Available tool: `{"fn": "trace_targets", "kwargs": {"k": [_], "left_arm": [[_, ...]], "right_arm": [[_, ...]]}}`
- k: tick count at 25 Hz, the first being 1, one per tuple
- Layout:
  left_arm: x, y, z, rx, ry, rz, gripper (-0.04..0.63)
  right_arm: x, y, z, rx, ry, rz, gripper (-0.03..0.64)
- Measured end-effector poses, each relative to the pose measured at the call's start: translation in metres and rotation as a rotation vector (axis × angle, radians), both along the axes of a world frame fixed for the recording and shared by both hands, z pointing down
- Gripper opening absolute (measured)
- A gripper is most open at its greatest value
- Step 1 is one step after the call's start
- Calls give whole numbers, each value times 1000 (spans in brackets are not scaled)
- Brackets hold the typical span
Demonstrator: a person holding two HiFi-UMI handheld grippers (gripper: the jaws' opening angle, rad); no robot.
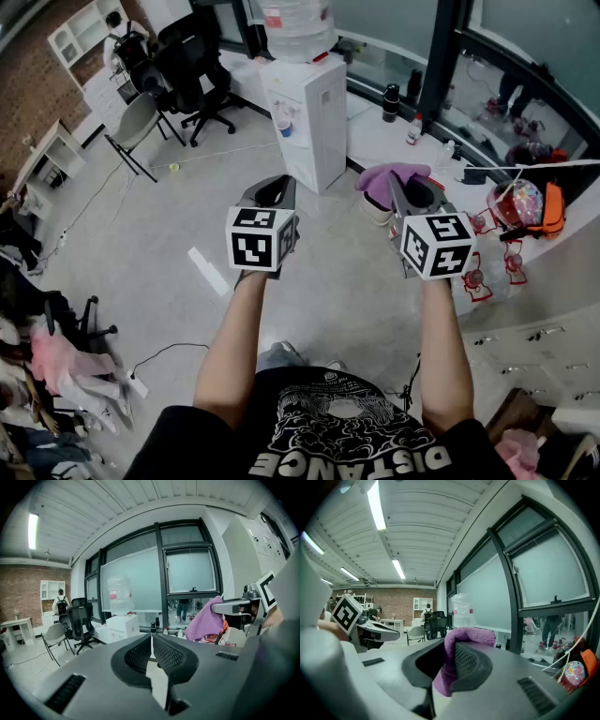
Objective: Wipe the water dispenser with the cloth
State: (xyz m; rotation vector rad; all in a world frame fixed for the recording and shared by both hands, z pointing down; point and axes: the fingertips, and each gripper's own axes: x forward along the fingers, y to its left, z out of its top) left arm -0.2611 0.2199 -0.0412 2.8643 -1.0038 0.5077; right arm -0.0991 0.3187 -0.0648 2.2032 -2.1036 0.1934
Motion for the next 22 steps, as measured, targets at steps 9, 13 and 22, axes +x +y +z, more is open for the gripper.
{"fn": "trace_targets", "kwargs": {"k": [9, 13, 22], "left_arm": [[3, -20, 11, -17, -8, 6, 26], [10, -44, 18, -28, -9, 9, 26], [47, -141, 22, -39, -7, 54, 26]], "right_arm": [[-3, -21, 12, -6, -11, -5, 32], [2, -45, 17, -15, -10, -2, 32], [29, -139, 23, -42, -8, 29, 32]]}}
